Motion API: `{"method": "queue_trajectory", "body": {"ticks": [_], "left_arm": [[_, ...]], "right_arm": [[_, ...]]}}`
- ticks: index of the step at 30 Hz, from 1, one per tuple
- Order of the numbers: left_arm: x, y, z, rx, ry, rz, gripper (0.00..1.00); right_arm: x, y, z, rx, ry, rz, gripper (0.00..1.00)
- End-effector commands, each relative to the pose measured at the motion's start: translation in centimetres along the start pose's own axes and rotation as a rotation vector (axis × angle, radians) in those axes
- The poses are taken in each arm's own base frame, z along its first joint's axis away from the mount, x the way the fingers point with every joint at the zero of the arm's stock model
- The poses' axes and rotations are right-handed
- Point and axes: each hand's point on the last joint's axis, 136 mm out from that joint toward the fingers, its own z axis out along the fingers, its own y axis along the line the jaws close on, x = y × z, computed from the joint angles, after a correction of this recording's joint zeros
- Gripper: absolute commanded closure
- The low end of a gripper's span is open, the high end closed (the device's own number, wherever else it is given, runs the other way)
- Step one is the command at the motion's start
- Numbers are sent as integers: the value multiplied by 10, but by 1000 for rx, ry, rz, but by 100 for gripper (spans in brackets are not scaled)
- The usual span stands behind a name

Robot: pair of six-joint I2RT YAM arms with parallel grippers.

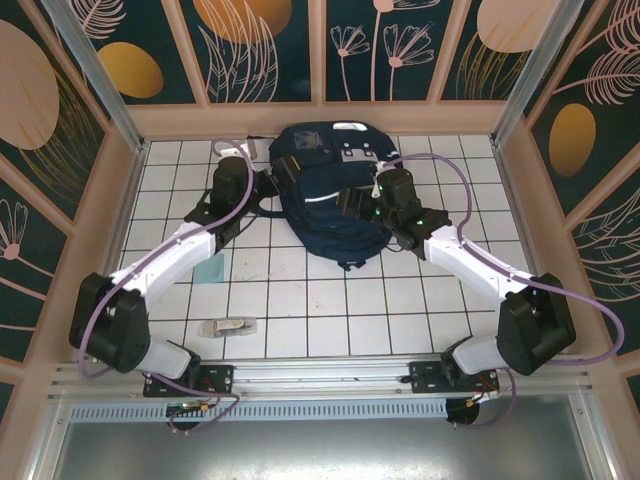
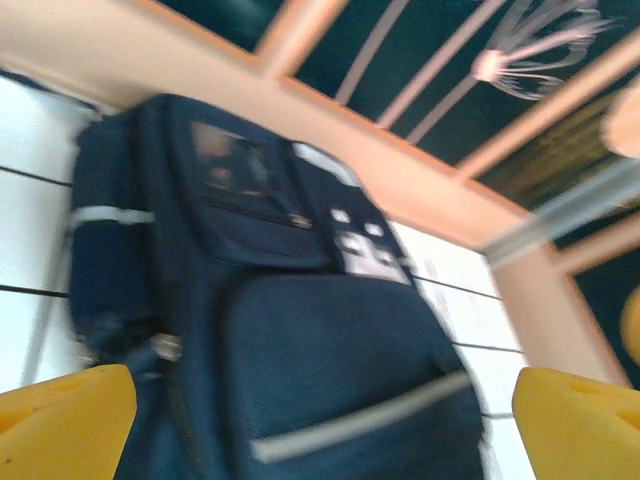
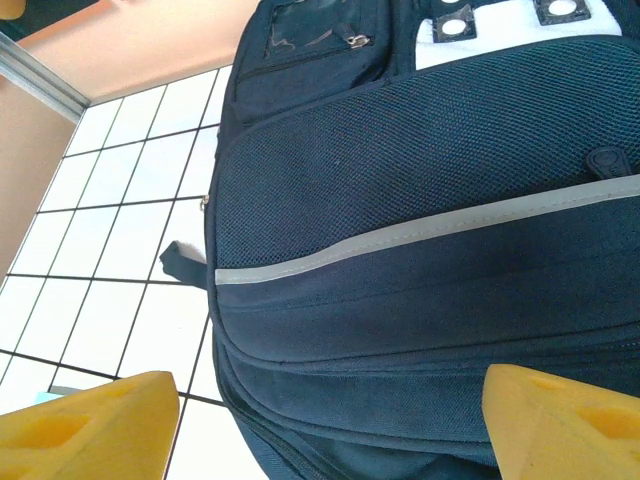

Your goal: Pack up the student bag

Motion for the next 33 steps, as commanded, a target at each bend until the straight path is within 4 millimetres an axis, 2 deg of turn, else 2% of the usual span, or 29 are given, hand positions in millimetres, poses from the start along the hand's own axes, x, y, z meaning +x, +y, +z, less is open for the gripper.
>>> {"method": "queue_trajectory", "body": {"ticks": [1,4,8,12,14,15,16,17,19,20,22,26,28,31,33], "left_arm": [[10,38,34,-89,40,38,4],[13,67,73,-125,84,21,7],[24,94,125,-122,167,-1,14],[37,106,159,-119,214,22,16],[49,118,173,-140,249,21,19],[54,119,177,-130,268,16,26],[64,120,181,-113,296,7,37],[72,119,183,-90,320,-10,50],[85,120,179,-64,349,-45,69],[88,118,173,-49,349,-58,74],[96,117,156,-33,356,-86,76],[115,111,107,5,363,-149,77],[128,103,85,30,377,-174,77],[159,87,53,57,432,-191,76],[174,75,40,69,463,-186,70]], "right_arm": [[-11,3,-1,7,-32,28,20],[-9,3,1,8,-25,28,21],[2,0,8,18,10,38,21],[19,-13,15,51,45,60,21],[28,-23,21,70,60,83,21],[33,-27,25,80,71,91,21],[38,-30,28,86,80,101,22],[38,-42,32,109,84,126,22],[40,-57,39,136,93,153,23],[40,-65,43,146,92,164,24],[40,-81,50,165,90,192,25],[29,-108,65,168,70,247,27],[17,-121,72,189,46,249,27],[-1,-135,84,212,30,232,28],[-16,-141,89,228,22,221,28]]}}
